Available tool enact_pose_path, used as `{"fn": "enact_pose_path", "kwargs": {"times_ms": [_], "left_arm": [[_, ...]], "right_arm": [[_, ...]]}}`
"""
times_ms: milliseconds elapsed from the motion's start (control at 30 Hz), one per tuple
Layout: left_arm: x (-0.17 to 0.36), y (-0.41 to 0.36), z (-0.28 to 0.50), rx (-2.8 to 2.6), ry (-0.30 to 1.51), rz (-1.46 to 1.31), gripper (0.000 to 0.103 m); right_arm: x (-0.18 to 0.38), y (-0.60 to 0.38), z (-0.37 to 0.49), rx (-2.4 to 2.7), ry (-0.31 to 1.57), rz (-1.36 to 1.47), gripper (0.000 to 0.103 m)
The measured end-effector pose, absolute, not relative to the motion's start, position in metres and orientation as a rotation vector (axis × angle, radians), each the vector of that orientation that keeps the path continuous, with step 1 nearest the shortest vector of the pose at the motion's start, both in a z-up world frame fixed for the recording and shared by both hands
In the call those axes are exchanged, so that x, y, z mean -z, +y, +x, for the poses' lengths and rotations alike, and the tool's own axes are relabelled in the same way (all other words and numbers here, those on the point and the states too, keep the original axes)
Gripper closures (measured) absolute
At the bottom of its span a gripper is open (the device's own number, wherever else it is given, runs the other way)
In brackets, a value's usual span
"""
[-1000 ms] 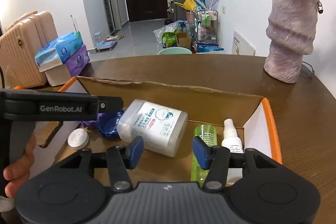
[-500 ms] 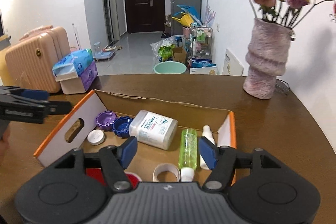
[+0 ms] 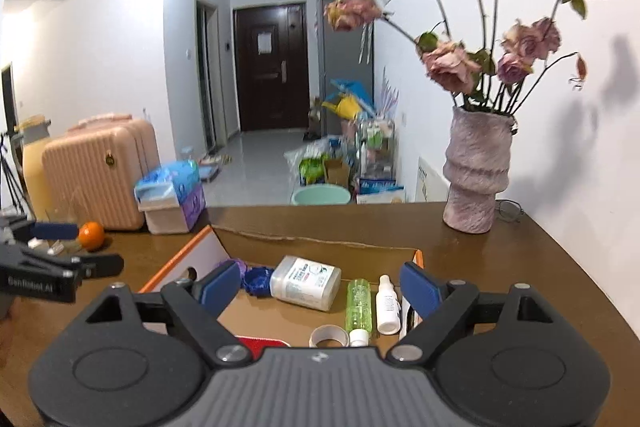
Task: Organize rigid objects
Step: 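Withdraw both tools from the box back over the table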
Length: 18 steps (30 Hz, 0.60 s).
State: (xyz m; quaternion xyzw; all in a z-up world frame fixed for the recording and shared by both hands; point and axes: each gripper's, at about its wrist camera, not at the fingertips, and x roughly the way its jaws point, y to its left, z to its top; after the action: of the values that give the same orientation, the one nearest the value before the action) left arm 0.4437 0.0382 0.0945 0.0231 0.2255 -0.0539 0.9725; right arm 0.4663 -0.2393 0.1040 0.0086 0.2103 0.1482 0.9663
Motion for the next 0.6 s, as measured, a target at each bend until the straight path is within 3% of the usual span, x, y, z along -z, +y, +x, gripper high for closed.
{"fn": "enact_pose_path", "kwargs": {"times_ms": [267, 600], "left_arm": [[-0.09, 0.027, 0.396, 0.034, 0.275, 0.051, 0.0], [-0.066, 0.02, 0.341, 0.048, 0.194, 0.047, 0.0]], "right_arm": [[-0.087, -0.236, 0.43, -0.311, 0.31, 0.005, 0.011], [-0.057, -0.229, 0.369, -0.309, 0.196, -0.038, 0.005]]}}
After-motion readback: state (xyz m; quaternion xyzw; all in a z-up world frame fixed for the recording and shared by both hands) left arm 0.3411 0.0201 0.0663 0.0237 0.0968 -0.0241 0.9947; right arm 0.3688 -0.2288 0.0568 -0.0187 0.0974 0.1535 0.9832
